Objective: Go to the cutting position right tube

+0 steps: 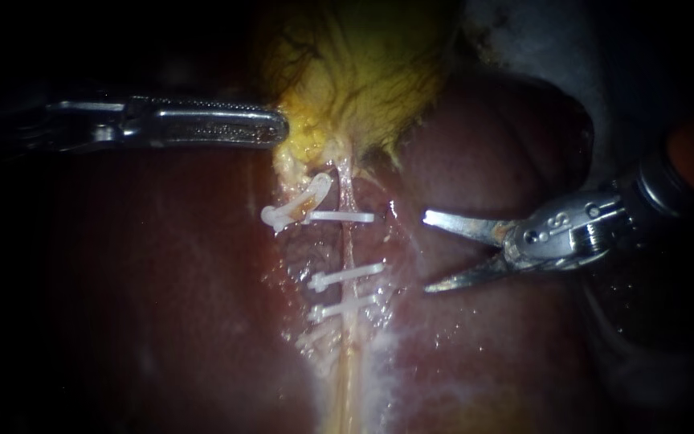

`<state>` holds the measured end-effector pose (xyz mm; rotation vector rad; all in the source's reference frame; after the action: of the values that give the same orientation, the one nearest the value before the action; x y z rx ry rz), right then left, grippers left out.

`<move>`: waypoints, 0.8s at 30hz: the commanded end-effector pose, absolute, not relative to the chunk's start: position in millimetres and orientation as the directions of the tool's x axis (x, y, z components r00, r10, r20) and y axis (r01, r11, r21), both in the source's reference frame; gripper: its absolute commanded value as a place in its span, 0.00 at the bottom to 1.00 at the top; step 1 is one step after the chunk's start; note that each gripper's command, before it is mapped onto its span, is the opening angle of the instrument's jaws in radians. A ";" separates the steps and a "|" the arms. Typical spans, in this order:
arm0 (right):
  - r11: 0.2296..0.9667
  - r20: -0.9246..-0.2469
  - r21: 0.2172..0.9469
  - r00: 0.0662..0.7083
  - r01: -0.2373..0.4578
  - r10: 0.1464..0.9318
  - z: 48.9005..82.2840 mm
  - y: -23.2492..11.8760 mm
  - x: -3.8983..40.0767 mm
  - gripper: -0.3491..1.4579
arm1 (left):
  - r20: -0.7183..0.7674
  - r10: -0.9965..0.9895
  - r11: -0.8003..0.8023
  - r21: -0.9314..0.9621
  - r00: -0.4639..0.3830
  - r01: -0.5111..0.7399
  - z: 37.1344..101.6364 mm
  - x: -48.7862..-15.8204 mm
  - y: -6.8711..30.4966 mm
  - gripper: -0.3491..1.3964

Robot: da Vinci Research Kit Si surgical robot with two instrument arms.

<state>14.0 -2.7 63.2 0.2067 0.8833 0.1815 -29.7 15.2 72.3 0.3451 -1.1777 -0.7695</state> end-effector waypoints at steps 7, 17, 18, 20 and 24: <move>0.963 -0.748 0.261 0.618 -0.063 0.243 63.2 -2.7 14.3 0.99 | 0.686 -0.706 0.696 0.629 0.174 0.346 69.7 -27.8 16.0 0.00; 0.950 -0.769 0.311 0.590 0.011 0.245 63.2 -2.4 15.6 0.98 | 0.690 -0.711 0.682 0.631 0.134 0.369 65.7 -25.0 17.5 0.00; 0.946 -0.773 0.323 0.584 0.026 0.248 63.3 -2.3 15.8 0.97 | 0.690 -0.711 0.682 0.631 0.134 0.370 65.7 -25.0 17.4 0.00; 0.926 -0.761 0.377 0.577 0.022 0.296 63.5 -2.0 16.5 0.95 | 0.691 -0.711 0.682 0.630 0.134 0.371 65.8 -25.1 17.3 0.00; 0.882 -0.727 0.472 0.570 0.006 0.384 64.5 -1.4 17.7 0.95 | 0.691 -0.711 0.682 0.630 0.133 0.372 65.7 -25.1 17.2 0.00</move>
<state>17.8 -1.3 64.8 0.4709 0.9471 0.2392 -25.1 17.2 65.6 0.3416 -1.1998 -0.8072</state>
